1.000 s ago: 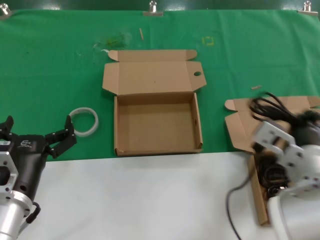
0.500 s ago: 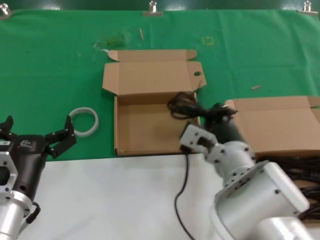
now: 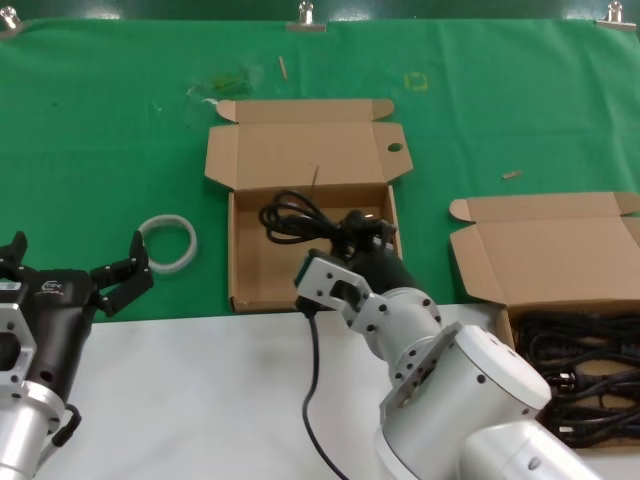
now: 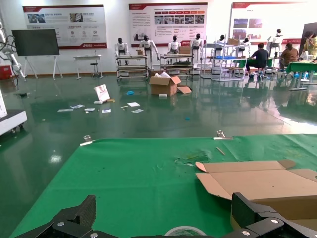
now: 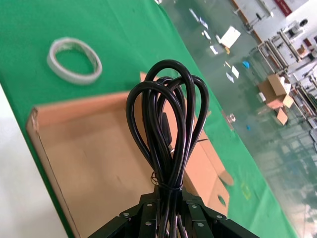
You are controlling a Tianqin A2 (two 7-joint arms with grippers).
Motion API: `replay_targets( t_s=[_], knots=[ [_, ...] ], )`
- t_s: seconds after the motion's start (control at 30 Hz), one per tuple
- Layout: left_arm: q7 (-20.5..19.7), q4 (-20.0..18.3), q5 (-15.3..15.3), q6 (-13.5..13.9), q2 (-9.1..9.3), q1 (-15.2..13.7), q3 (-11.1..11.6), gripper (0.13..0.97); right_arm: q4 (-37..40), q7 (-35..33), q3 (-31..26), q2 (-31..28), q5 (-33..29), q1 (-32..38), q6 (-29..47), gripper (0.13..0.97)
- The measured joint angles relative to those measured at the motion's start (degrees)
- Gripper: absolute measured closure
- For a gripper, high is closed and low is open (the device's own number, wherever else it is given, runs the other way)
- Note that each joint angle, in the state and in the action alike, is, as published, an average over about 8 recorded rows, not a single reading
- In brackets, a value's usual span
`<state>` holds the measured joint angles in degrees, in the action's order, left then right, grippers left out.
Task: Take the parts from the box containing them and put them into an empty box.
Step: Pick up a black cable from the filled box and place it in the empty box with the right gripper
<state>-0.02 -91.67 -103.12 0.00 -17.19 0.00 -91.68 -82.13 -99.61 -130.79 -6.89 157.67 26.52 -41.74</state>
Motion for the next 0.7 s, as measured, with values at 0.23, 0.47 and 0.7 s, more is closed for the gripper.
replay_targets(
  t_s=[0.23, 0.47, 0.7],
  knots=[
    [0.0, 0.0, 0.0, 0.0, 0.0, 0.0, 0.0, 0.132, 2.0, 2.96, -1.58, -0.12, 0.05, 1.18, 0.57, 0.89],
    [0.0, 0.0, 0.0, 0.0, 0.0, 0.0, 0.0, 0.132, 2.34, 3.29, -1.37, -0.35, 0.06, 1.15, 0.51, 0.874],
    [0.0, 0.0, 0.0, 0.0, 0.0, 0.0, 0.0, 0.132, 2.35, 3.3, -1.36, -0.38, 0.06, 1.15, 0.5, 0.825]
  ],
)
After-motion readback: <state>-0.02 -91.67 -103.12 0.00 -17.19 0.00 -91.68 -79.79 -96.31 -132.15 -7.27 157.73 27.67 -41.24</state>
